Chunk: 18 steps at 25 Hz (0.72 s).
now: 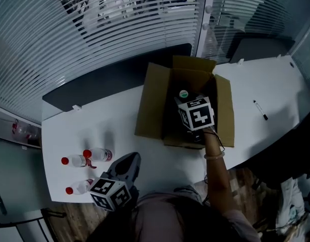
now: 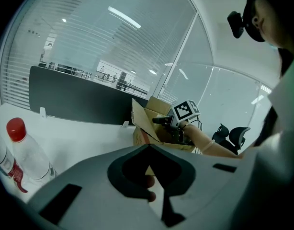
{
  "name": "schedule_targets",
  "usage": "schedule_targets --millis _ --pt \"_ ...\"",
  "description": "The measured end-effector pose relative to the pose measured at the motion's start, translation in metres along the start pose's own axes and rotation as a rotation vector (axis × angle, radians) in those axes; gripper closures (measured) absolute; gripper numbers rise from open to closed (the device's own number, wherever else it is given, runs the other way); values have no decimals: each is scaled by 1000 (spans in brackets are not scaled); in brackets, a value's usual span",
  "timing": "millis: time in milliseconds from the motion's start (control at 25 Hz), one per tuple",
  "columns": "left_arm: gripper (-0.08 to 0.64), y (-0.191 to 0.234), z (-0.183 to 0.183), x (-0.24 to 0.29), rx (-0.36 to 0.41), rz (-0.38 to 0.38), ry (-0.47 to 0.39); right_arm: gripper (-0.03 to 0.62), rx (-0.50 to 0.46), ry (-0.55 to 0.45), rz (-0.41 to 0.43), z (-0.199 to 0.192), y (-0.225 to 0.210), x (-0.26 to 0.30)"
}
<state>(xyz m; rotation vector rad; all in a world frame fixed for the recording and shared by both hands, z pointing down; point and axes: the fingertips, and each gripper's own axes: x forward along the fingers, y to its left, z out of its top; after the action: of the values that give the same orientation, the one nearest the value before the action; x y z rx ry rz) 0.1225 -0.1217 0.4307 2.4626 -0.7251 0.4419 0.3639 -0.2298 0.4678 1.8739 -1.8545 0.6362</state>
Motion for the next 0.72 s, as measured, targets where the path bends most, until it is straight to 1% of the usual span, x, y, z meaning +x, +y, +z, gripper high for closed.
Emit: schedule_targets --millis 200,440,720 --pt "552 1 0 2 0 -1 5 403 -42 4 -13 2 1 -4" --pt "552 -4 -3 1 6 -8 0 405 -57 4 -21 0 -1 -12" --pt "552 -12 -3 -7 17 -16 -21 405 -70 -49 -22 13 3 -36"
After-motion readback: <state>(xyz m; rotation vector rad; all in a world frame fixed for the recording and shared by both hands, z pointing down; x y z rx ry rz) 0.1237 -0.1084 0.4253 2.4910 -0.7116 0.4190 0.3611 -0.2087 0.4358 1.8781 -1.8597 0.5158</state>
